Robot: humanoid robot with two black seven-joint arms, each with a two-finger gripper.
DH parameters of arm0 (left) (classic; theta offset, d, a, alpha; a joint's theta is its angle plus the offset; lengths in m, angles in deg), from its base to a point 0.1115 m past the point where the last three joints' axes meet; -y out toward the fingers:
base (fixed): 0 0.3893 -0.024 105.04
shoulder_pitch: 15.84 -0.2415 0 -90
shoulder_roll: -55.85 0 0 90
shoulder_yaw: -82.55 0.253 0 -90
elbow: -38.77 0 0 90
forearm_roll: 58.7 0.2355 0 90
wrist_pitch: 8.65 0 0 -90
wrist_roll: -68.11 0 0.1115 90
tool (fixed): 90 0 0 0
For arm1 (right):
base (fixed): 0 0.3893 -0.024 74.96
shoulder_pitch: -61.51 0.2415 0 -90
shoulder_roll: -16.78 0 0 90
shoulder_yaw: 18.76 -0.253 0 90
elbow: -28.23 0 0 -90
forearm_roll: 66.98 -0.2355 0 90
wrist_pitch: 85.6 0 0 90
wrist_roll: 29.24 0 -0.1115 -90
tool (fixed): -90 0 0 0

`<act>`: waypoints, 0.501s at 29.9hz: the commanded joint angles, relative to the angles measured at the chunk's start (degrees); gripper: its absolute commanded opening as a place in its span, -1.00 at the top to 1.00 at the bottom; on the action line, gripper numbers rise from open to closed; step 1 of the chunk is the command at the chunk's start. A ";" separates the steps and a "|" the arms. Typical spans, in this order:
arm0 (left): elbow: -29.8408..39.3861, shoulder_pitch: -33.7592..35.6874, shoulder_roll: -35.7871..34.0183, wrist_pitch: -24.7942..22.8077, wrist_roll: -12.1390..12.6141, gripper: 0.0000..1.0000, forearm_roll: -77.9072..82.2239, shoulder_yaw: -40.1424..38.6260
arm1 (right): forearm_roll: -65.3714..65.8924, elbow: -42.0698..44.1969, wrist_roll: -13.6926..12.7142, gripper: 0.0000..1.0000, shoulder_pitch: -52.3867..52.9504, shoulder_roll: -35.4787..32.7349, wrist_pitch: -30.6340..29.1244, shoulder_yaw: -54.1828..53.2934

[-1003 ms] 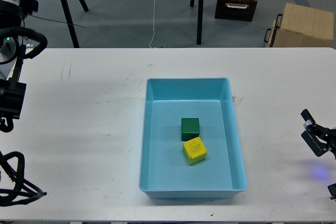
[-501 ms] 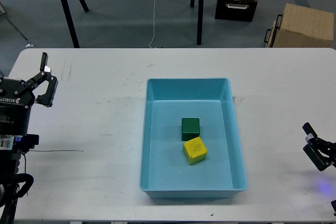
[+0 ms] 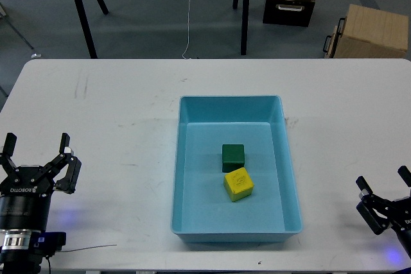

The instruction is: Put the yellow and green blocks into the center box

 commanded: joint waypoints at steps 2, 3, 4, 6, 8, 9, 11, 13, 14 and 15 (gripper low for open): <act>-0.23 -2.39 -0.37 0.00 -0.26 -1.00 0.03 2.02 | 0.22 -0.11 0.00 -1.00 0.29 0.20 0.00 -1.11; -0.32 -2.56 -0.37 0.00 -0.26 -1.00 0.03 2.02 | 0.22 -0.11 0.00 -1.00 0.38 0.20 0.00 -1.64; -0.32 -2.56 -0.37 0.00 -0.26 -1.00 0.03 2.11 | 0.22 -0.11 0.00 -1.00 0.47 0.20 0.00 -1.91; -0.23 -2.56 -0.37 0.00 -0.26 -1.00 0.03 2.20 | 0.22 -0.02 0.00 -1.00 0.99 0.20 0.00 -2.00; -0.14 -2.56 -0.37 0.00 -0.26 -1.00 0.03 2.20 | 0.22 -0.02 0.00 -1.00 1.35 0.11 0.00 -2.09; -0.14 -2.48 -0.37 0.00 -0.26 -1.00 0.03 2.29 | 0.22 -0.11 0.00 -1.00 1.43 0.11 0.00 -2.26; -0.14 -2.56 -0.28 0.00 -0.26 -1.00 0.03 2.29 | 0.31 -0.11 0.00 -1.00 1.96 -0.06 0.00 -2.87; -0.14 -2.48 -0.28 0.00 -0.17 -1.00 0.03 2.38 | 0.31 -0.02 0.00 -1.00 2.23 -0.33 0.00 -3.31; -0.14 -2.48 -0.28 0.00 -0.17 -1.00 0.03 2.46 | 0.31 -0.02 0.00 -1.00 2.31 -0.50 0.00 -3.49; -0.14 -2.48 -0.28 0.00 -0.17 -1.00 0.03 2.64 | 0.31 -0.02 0.00 -1.00 2.40 -0.59 0.00 -3.49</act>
